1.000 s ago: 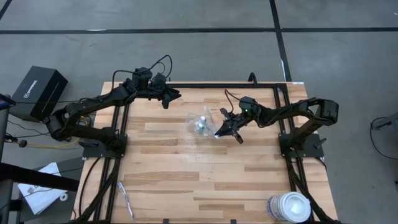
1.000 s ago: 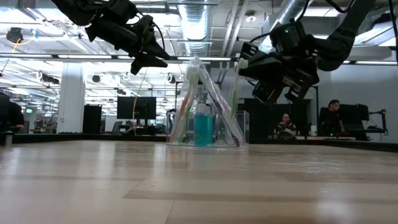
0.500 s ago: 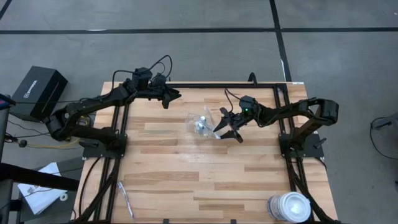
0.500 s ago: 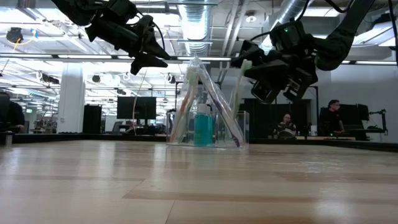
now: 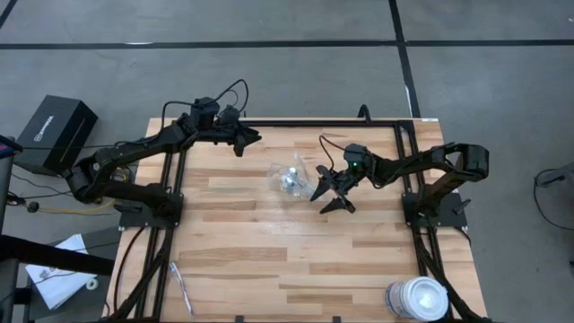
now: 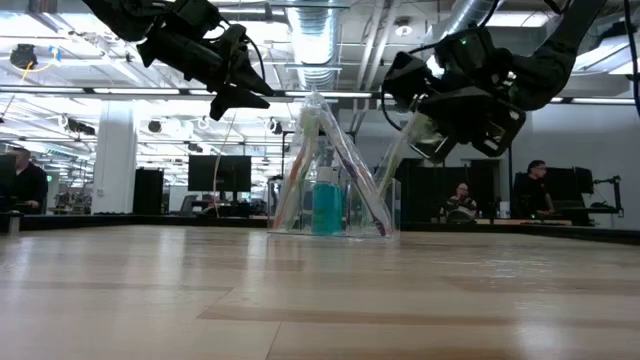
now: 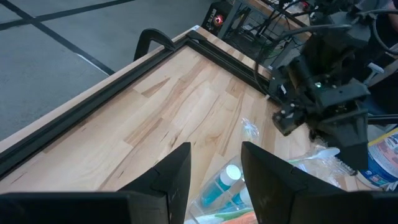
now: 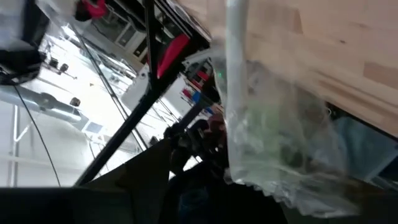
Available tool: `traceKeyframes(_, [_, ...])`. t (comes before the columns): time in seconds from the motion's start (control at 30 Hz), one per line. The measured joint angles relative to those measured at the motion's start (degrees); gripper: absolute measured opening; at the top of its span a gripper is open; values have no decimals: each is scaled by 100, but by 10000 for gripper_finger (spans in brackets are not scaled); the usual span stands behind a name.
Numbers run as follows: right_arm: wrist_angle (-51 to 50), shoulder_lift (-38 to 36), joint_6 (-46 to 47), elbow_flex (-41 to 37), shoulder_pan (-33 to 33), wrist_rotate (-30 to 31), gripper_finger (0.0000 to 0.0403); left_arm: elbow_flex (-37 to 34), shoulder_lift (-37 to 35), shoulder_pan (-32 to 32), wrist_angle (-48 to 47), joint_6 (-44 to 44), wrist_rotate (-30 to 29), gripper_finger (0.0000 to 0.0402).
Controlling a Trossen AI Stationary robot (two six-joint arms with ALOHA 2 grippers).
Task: Pick & Place toothbrushing station
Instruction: Put the green toothbrush into the transparent organizer, then put the purple toothbrush into the transparent organizer
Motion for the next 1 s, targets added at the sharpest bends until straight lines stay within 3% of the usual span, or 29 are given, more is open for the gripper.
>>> traceKeyframes(0.2, [-34, -873, 540, 124, 326, 250, 249, 0, -2, -2, 2, 1, 1, 136])
traceKeyframes(0.3, [-737, -1560, 559, 450, 477, 519, 249, 0, -1, -2, 9, 0, 2, 136])
traceKeyframes(0.43, [-1749, -2381, 224, 1000, 595, 1337, 249, 0, 0, -2, 28, -115, 74, 136])
traceKeyframes(0.6, [-3093, -2944, -1358, 1738, 423, 2561, 249, 33, -2, -27, 15, -407, 800, 136])
traceKeyframes(0.7, [-3381, -3042, -2695, 2098, 211, 3280, 249, 104, -7, -241, -135, -582, 1111, 136])
traceKeyframes(0.83, [-3241, -3072, -4400, 2531, -154, 3771, 249, 299, -4, -724, -1264, -451, 1113, 135])
traceKeyframes(1.0, [-3195, -3072, -6034, 3128, -633, 3796, 249, 453, -8, -1348, -3126, -908, 569, 121])
